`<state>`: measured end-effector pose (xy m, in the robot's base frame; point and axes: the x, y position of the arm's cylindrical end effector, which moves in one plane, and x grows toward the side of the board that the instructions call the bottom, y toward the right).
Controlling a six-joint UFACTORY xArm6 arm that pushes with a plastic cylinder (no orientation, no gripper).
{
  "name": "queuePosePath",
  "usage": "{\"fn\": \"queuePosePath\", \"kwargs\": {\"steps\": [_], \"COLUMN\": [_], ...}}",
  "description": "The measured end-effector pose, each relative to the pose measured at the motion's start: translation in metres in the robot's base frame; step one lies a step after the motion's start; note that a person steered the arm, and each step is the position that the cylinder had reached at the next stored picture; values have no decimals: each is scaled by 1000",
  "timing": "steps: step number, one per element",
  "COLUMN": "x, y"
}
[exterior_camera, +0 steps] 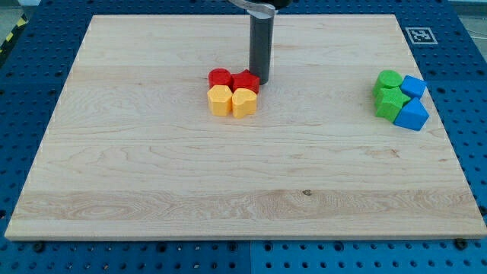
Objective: Move the red circle into the red star
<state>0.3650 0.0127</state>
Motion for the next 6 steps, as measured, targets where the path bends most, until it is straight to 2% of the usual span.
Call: {"fn": "queuePosePath", "kwargs": {"steps": [1, 3, 4, 5, 6], "x": [-1, 16, -9, -57, -49], "y": [-14, 63, 57, -3, -80]}}
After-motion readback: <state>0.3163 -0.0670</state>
